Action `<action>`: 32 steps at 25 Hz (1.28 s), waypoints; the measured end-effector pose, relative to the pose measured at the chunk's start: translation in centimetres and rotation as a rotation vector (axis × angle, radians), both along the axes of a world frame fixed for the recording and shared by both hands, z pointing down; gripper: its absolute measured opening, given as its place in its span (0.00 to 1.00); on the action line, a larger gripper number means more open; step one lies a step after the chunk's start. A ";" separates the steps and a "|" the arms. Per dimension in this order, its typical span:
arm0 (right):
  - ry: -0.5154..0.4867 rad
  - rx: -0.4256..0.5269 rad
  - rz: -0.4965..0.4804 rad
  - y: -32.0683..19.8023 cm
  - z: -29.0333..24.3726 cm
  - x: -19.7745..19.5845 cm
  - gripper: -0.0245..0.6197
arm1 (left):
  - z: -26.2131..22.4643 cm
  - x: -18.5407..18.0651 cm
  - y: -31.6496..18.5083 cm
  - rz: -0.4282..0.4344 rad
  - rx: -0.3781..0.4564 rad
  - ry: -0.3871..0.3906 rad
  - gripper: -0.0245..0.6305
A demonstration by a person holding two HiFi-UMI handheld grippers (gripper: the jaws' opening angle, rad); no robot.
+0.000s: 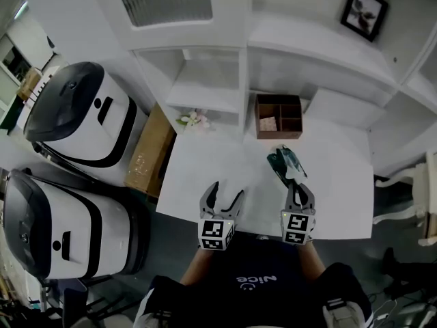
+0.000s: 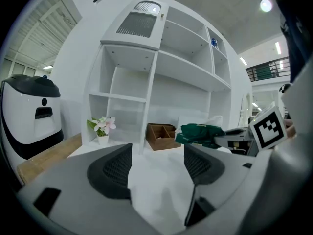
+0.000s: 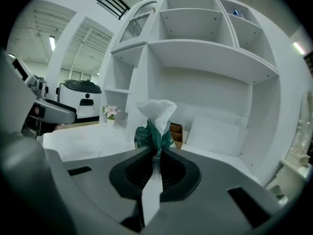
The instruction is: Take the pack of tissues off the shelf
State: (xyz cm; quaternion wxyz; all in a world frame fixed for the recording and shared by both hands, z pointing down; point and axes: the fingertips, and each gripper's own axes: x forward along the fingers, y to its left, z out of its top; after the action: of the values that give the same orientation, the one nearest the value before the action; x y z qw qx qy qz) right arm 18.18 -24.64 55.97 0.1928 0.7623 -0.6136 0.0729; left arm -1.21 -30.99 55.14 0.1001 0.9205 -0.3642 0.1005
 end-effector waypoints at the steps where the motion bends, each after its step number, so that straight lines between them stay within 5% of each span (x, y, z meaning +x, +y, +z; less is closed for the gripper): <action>1: 0.000 -0.001 0.000 0.0 0.0 0.2 0.07 | 0.0 0.2 0.0 0.000 0.001 0.000 0.54; 9: 0.005 0.030 -0.042 -0.5 -1.1 0.3 0.07 | -0.3 1.7 0.4 -0.003 -0.010 0.020 0.51; 15: -0.003 0.031 -0.074 -0.2 -1.0 -0.2 0.07 | -0.3 2.1 1.0 0.003 -0.005 0.024 0.29; 19: -0.002 0.040 -0.086 -0.2 -1.3 -0.3 0.07 | -1.0 2.0 0.9 -0.025 -0.003 0.055 0.05; 32: 0.004 0.047 -0.101 -0.1 -1.7 -0.5 0.07 | -1.1 2.6 1.0 0.005 0.006 0.033 0.04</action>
State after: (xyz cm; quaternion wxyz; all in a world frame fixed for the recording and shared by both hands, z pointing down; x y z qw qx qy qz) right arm 17.71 -24.71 54.24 0.1795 0.7349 -0.6523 0.0468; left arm 1.41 -30.02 54.01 0.1032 0.9232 -0.3605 0.0845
